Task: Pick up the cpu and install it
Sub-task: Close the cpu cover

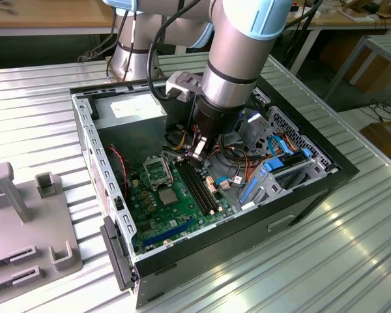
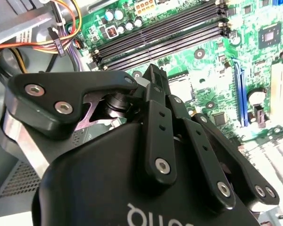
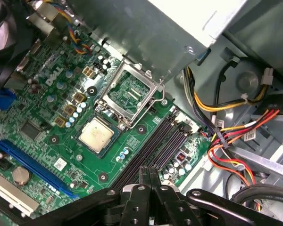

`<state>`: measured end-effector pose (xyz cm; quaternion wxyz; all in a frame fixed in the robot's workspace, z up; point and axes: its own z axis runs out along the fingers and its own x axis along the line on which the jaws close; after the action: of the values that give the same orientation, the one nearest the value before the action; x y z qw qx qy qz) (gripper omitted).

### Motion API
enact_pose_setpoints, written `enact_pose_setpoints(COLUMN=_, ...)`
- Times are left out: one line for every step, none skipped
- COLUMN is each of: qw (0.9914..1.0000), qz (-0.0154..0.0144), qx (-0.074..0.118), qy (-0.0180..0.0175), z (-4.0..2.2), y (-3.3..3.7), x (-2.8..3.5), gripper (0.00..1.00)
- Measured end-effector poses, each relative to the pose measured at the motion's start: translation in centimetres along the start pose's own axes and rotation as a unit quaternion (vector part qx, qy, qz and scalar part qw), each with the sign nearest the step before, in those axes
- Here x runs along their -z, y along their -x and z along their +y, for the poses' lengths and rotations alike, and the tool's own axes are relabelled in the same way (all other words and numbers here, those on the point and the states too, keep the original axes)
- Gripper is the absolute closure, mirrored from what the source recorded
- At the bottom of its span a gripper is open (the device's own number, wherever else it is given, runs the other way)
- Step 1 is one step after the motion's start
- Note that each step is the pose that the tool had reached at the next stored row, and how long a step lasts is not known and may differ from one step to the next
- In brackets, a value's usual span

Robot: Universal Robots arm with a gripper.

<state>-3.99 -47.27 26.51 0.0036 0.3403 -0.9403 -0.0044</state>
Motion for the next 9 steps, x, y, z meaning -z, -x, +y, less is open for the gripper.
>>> enact_pose_setpoints(qw=0.99998, qz=0.0001, qx=0.006, qy=-0.0001, z=0.0, y=0.0, x=0.0, gripper=0.89)
enact_pose_setpoints(qw=0.99997, qz=0.0001, qx=0.008, qy=0.0, z=0.0, y=0.0, x=0.0, gripper=0.89)
enact_pose_setpoints(qw=0.99996, qz=0.0001, qx=0.009, qy=0.0, z=0.0, y=0.01, x=0.0, gripper=0.89)
enact_pose_setpoints(qw=0.99996, qz=0.0001, qx=0.009, qy=0.0, z=0.0, y=0.01, x=0.0, gripper=0.89)
enact_pose_setpoints(qw=0.99995, qz=0.0001, qx=0.01, qy=-0.0001, z=-0.01, y=0.01, x=0.0, gripper=0.89)
enact_pose_setpoints(qw=0.99994, qz=0.0001, qx=0.011, qy=0.0, z=-0.01, y=0.01, x=0.0, gripper=0.89)
enact_pose_setpoints(qw=0.99994, qz=0.0001, qx=0.011, qy=-0.0001, z=-0.01, y=0.01, x=0.0, gripper=0.89)
enact_pose_setpoints(qw=0.99994, qz=0.0001, qx=0.011, qy=-0.0001, z=-0.01, y=0.01, x=0.0, gripper=0.89)
enact_pose_setpoints(qw=0.99994, qz=0.0001, qx=0.011, qy=0.0, z=-0.01, y=0.01, x=0.0, gripper=0.89)
